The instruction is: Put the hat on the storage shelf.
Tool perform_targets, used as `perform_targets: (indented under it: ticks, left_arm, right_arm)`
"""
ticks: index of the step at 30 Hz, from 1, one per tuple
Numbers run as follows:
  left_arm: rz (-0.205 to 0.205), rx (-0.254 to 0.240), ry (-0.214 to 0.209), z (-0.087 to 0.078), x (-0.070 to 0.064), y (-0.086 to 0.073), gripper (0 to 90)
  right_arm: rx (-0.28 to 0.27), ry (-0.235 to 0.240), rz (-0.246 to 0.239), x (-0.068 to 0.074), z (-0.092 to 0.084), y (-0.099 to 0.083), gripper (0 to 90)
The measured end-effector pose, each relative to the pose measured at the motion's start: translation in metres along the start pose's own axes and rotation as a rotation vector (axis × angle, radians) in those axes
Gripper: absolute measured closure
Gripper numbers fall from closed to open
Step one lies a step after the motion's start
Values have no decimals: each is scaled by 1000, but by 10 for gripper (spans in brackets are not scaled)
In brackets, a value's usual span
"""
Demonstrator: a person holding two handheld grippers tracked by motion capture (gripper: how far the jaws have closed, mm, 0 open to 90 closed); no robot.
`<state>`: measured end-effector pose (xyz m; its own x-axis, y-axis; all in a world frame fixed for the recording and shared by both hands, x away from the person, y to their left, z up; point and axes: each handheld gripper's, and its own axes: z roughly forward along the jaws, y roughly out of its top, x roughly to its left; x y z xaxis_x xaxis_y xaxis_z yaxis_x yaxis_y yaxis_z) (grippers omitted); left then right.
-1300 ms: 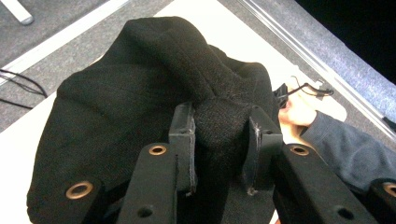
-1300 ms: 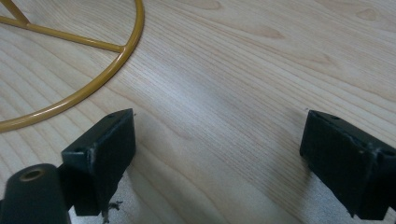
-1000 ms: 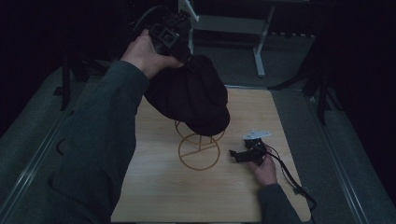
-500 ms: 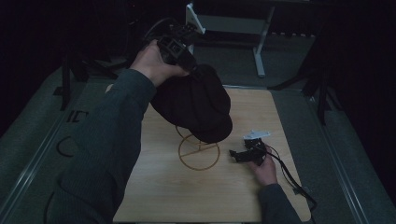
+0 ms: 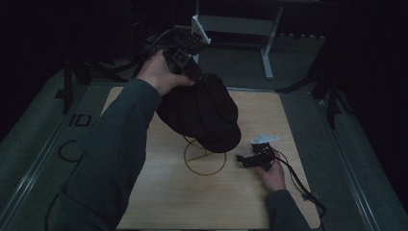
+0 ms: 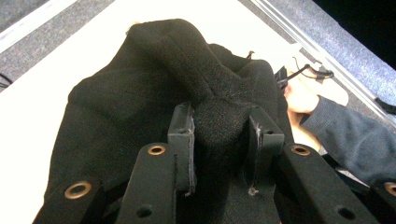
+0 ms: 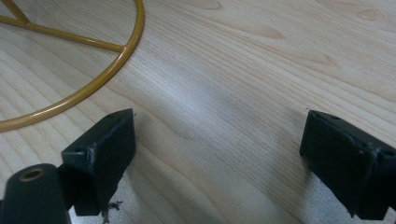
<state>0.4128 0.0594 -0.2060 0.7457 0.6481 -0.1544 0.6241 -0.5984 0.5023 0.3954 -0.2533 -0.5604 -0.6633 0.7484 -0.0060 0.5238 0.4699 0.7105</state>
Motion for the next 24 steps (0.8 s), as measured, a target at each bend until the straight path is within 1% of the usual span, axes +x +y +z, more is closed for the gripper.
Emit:
perform_targets:
  ticks: [2, 8, 14, 17, 19, 24]
  left_arm:
    - [6, 1, -5, 3, 1, -2, 676]
    - [4, 21, -13, 13, 6, -9, 673]
    - [-7, 29, -16, 20, 12, -15, 668]
    - [-11, 43, -22, 25, 16, -19, 665]
    - [-25, 40, -31, 30, 19, -23, 665]
    - [-30, 44, -37, 33, 22, -27, 664]
  right_arm:
    - [-1, -1, -1, 0, 0, 0, 102]
    - [0, -1, -1, 0, 0, 0, 102]
    - [-1, -1, -4, 0, 0, 0, 102]
    - [-2, -2, -3, 0, 0, 0, 102]
    - [-2, -1, -2, 0, 0, 0, 102]
    - [-2, -2, -2, 0, 0, 0, 102]
